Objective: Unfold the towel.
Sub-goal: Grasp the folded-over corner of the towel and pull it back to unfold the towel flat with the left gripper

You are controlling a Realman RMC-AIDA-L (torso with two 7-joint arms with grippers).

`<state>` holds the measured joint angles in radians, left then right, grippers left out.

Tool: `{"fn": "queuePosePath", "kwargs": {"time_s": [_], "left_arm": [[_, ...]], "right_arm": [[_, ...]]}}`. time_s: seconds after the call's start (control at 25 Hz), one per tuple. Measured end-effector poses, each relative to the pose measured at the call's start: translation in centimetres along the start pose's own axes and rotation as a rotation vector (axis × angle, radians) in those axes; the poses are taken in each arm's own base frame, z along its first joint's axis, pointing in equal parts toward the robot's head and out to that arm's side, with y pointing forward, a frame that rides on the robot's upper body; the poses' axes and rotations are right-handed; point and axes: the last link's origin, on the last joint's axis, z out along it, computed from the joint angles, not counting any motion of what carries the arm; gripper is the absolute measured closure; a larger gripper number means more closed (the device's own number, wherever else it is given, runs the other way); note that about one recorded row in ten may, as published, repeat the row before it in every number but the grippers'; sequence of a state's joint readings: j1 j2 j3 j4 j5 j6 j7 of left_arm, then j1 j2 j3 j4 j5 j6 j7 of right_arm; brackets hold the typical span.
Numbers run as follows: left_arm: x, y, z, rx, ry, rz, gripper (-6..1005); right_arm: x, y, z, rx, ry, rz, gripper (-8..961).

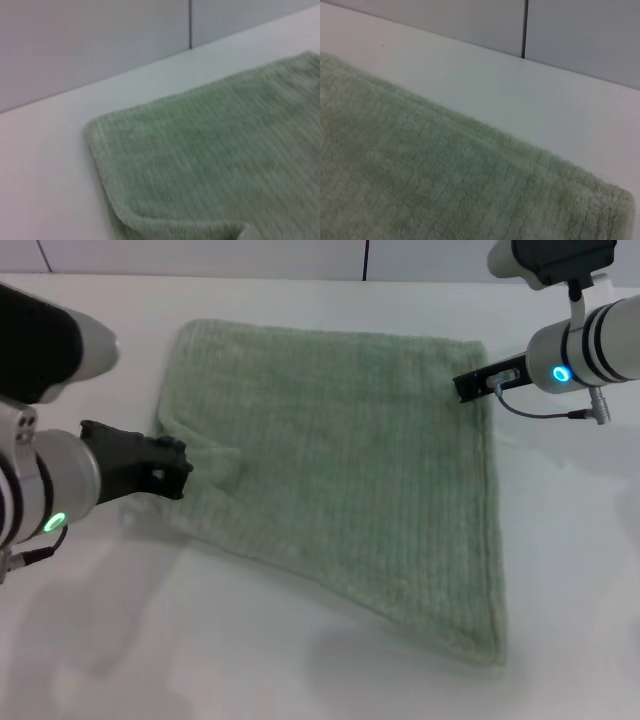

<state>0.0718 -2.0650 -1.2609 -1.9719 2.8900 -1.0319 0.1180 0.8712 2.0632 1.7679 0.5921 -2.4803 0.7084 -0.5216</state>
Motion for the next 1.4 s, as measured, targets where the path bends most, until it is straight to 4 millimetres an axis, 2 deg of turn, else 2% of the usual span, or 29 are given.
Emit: {"fn": "queuePosePath", "kwargs": {"time_s": [0.36,0.6,0.96,1.4], "left_arm": [[-1.1,-1.3,-0.7,0.061,0.117,-0.099,862],[-1.6,-1.5,-0.3,0.064,0.120,-0.164,858],[-2.8,-3.1,-0.1,0.118,0.214,-0.314,852],[-6.0,-4.8,1.5,0.160,0.203,-0.535,844]], "right_arm": [[-0.2,0.6,0.1,-0.007,0.010,-0.025,926],[-0.1,0.8,0.1,-0.010,0.016,-0.031,925],[0.3,0.7,0.2,-0.011,0.022,-0.019,924],[0.4,0.5,0.2,-0.007,0.019,-0.012,923]]}}
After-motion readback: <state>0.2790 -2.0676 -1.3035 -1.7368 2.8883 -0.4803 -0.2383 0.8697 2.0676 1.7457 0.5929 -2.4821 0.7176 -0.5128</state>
